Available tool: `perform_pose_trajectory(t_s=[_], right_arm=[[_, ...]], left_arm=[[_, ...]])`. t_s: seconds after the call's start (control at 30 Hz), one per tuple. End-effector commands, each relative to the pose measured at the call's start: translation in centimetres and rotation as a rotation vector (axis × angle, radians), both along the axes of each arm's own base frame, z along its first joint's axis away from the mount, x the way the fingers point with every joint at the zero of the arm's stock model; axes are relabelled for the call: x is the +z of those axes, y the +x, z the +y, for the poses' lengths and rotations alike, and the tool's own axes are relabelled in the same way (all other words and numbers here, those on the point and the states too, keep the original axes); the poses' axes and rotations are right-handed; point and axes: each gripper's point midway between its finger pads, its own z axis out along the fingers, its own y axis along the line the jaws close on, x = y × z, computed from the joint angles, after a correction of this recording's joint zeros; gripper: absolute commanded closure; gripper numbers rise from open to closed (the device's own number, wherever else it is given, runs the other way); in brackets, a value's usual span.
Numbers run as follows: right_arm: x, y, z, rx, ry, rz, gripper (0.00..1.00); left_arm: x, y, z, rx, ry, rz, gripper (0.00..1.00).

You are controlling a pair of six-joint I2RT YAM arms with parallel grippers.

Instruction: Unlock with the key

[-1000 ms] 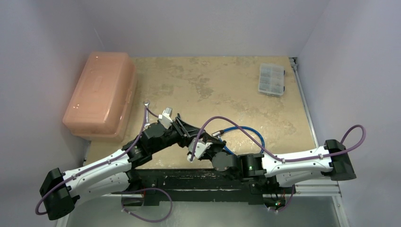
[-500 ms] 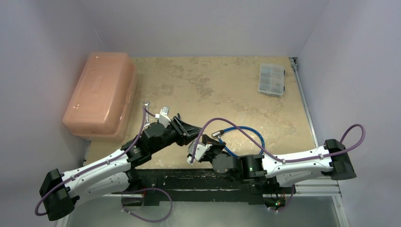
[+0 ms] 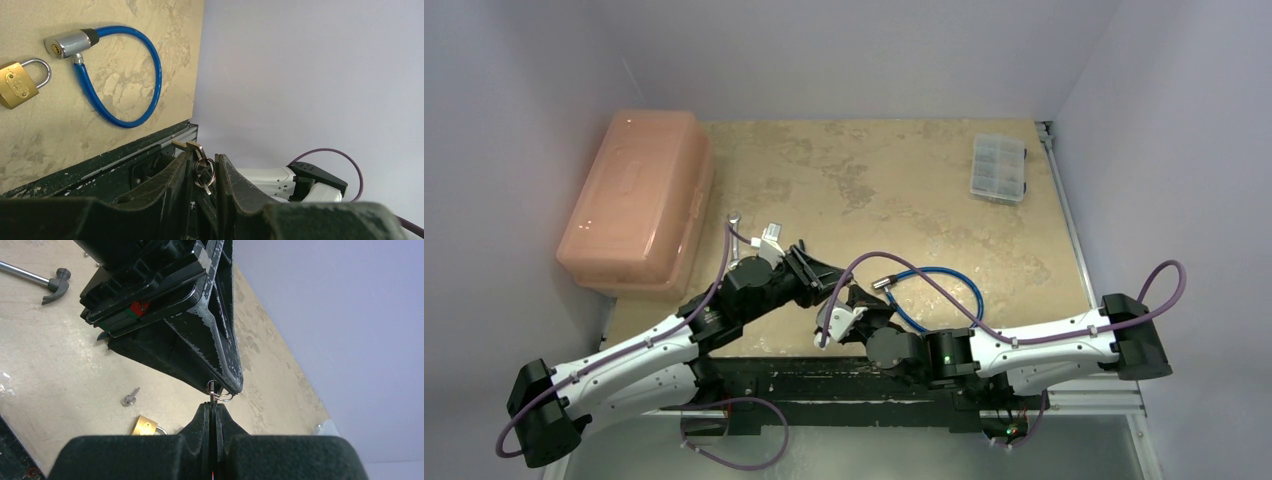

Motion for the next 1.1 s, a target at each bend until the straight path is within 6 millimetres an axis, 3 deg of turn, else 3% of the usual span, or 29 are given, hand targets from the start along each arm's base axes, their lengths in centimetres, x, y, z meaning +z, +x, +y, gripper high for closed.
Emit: perform_pose_trajectory(t_s=[0.0,0.3,0.37,0.47,0.83,1.07], right_arm=[[1.0,0.2,-0.1,-0.027,0.045,-0.023,1.00],[1.4,0.4,-0.1,-0.050,0.041,-0.040,1.00],[1.4,0.4,-0.1,-0.051,0.040,-0.041,1.00],[1.3,0.5,0.0,-0.051,0.034,-0.042,1.00],[0.4,0.3,0.1,-0.060,0.030,-0.002,0.99],[-0.4,-0.4,0.0,-0.023,0.070,0.068,0.84]], left_arm=[[3.3,-0.3,-0.3,-0.031,-0.046,-0.072,0.75],[3.5,-0.5,-0.1,-0.037,-0.036,-0.082,0.76],[3.5,-0.5,-0.2,-0.037,-0.033,-0.085,0.82],[3.4,-0.4,-0.2,-0.039,-0.027,-0.083,1.00],[3.5,-0.3,0.7,-0.003,-0.028,-0.093,1.00],[4.6,0.0,2.1,0.068,-0.099,-0.132,1.00]])
